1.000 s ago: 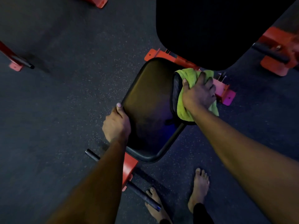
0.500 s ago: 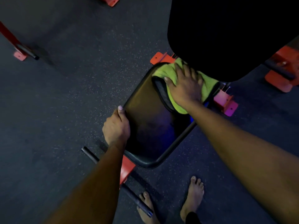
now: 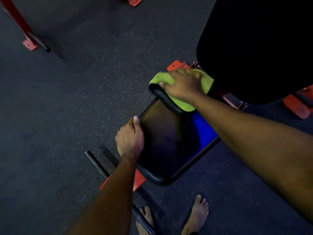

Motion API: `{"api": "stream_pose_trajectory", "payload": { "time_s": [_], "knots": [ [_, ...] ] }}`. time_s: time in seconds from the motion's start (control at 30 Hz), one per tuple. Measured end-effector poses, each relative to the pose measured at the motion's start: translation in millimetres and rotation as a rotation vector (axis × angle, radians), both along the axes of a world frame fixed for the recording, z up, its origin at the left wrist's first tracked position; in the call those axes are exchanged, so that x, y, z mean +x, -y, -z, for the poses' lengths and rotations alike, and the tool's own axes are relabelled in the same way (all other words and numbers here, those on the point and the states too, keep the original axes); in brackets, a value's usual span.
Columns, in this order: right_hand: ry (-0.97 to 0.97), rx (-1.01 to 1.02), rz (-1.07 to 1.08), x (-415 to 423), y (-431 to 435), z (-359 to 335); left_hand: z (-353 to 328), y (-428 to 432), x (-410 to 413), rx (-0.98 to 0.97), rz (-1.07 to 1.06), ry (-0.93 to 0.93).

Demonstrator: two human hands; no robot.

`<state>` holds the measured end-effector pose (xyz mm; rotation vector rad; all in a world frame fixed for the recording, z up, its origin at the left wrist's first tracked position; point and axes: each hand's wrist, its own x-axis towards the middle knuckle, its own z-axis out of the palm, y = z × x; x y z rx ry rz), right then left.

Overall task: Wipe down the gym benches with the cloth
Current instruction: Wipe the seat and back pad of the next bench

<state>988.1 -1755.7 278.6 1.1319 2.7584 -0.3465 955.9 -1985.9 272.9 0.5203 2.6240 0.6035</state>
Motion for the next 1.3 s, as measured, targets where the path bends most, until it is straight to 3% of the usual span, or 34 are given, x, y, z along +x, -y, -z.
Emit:
{"api": "stream_pose_trajectory", "payload": {
  "time_s": [0.1,0.17,0.3,0.47,0.53,0.6,0.73,0.83,1.0,1.07,1.17,1.3],
  "knots": [
    [0.041,0.021,-0.337,-8.3,17.7,4.4,2.0,-2.0,0.2,-0.008,-0.031,-0.010],
    [-0.011,0.005,-0.386,-1.1,11.7,4.9,3.0,-2.4,-0.1,-0.003,-0.043,-0.010],
    [-0.135,0.050,-0.325,15.6,-15.3,10.4,7.0,-1.6,-1.7,0.002,-0.050,-0.012],
    [0.015,0.028,-0.120,-19.3,-13.9,6.1,11.1,3.4,-3.1,0.059,-0.091,0.004],
    [0.070,0.063,-0.150,-24.8,-6.0,4.8,10.3,4.1,-3.5,0.075,-0.112,0.020],
    [0.067,0.101,-0.215,-22.4,4.1,3.3,10.4,6.9,-3.5,0.161,-0.134,0.031],
    [0.012,0.118,-0.390,-15.8,23.5,5.2,16.1,16.8,-3.1,0.540,-0.210,0.050],
    [-0.027,0.036,-0.511,-1.4,24.2,5.0,19.9,28.0,-2.9,0.655,-0.244,0.044],
    [0.010,0.102,-0.282,-10.5,48.0,4.5,26.8,71.0,8.4,0.554,-0.198,0.100],
    [0.000,0.149,-0.350,-15.6,84.8,8.1,32.1,94.3,9.9,0.472,-0.205,0.172],
    [-0.020,0.054,-0.540,-6.7,94.7,4.5,46.0,118.2,11.7,0.329,-0.227,0.289],
    [0.010,0.049,-0.421,-10.7,84.6,3.1,47.8,143.2,15.5,0.187,-0.165,0.364]
  ]
}}
